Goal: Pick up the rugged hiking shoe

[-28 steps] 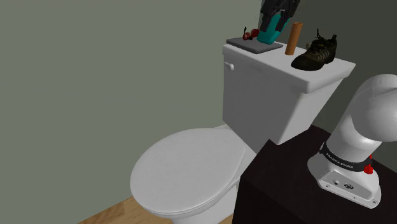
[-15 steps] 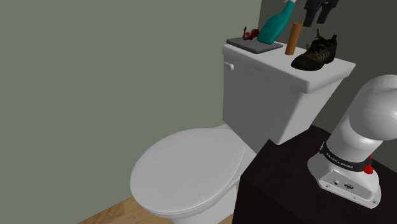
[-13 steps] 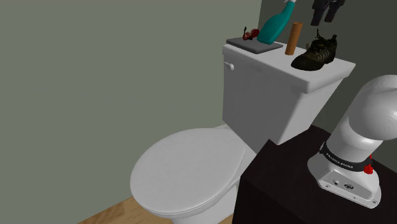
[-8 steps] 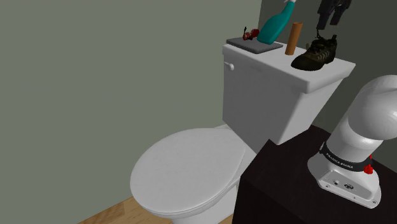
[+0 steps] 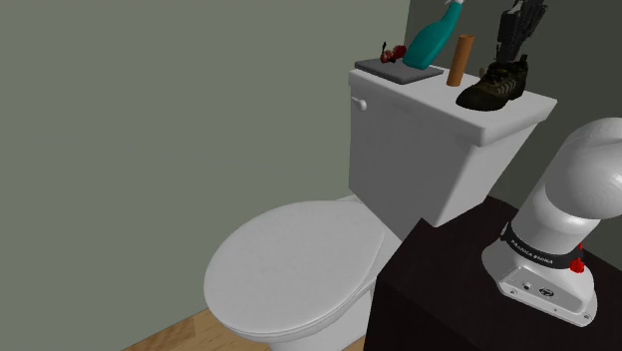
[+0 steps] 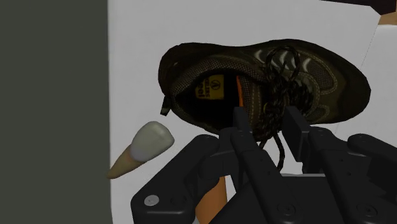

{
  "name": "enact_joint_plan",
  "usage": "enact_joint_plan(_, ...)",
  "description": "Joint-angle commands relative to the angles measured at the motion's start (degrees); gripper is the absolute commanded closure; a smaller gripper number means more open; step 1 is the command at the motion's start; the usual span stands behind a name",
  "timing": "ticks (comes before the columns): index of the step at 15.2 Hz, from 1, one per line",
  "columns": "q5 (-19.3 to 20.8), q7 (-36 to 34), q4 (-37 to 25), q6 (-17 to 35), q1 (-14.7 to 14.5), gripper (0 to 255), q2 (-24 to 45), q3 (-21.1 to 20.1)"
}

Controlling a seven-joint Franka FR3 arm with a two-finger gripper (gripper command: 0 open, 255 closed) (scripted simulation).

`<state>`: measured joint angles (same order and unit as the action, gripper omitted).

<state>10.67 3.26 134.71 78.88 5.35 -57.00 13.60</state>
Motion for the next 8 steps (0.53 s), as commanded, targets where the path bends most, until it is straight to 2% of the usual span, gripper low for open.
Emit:
enact_joint_plan(1, 0.0, 0.0, 0.1, 0.0, 0.0, 255, 0.0, 0.0)
enact_joint_plan(8, -0.1, 0.0, -1.0, -0.6, -0.1, 255, 0.4, -0.1)
